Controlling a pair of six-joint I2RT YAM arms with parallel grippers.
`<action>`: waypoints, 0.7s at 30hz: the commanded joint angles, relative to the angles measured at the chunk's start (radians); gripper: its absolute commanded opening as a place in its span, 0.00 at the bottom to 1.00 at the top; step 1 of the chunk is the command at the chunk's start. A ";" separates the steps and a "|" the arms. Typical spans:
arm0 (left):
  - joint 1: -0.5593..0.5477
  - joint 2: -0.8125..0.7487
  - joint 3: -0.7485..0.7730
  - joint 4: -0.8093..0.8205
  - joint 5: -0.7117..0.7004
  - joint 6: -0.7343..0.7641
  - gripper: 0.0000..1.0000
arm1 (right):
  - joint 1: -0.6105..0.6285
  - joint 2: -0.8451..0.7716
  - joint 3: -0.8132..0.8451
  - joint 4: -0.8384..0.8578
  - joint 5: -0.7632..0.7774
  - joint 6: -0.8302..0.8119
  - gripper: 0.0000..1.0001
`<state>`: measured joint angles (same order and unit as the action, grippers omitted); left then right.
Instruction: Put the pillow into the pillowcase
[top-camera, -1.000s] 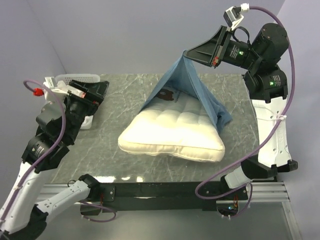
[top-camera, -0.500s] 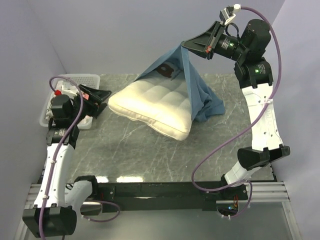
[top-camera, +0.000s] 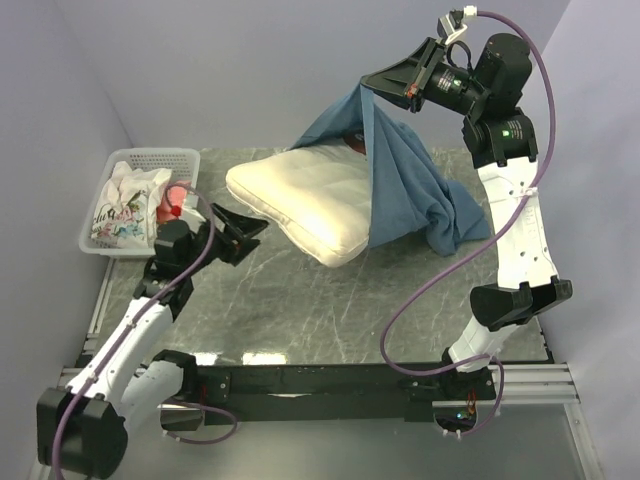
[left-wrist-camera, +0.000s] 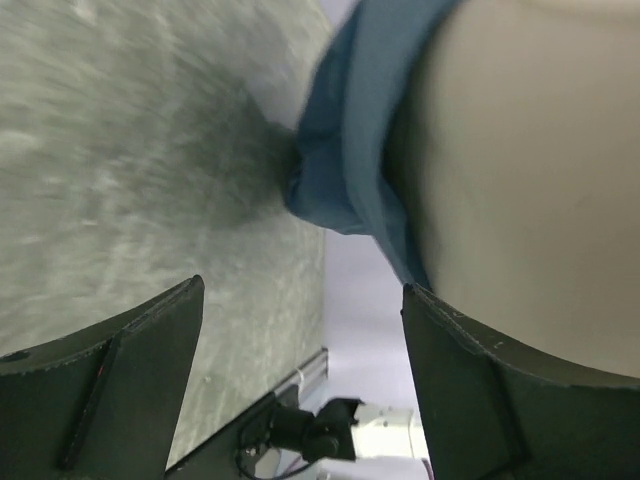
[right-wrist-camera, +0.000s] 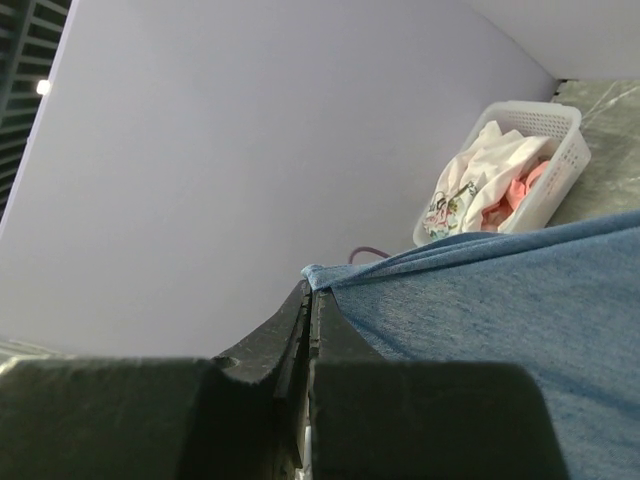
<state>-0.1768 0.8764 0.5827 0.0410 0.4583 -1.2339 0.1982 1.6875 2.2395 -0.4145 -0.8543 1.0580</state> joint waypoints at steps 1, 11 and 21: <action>-0.125 0.056 -0.026 0.243 -0.087 -0.058 0.84 | -0.005 -0.060 0.051 0.129 0.011 0.007 0.00; -0.243 0.229 0.042 0.471 -0.171 -0.142 0.84 | -0.005 -0.143 -0.090 0.158 0.000 -0.007 0.00; -0.378 0.433 0.181 0.421 -0.263 -0.157 0.66 | -0.005 -0.164 -0.123 0.178 -0.005 0.000 0.00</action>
<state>-0.4782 1.2438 0.7074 0.4084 0.2565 -1.3796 0.1974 1.5852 2.0525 -0.3977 -0.8524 1.0321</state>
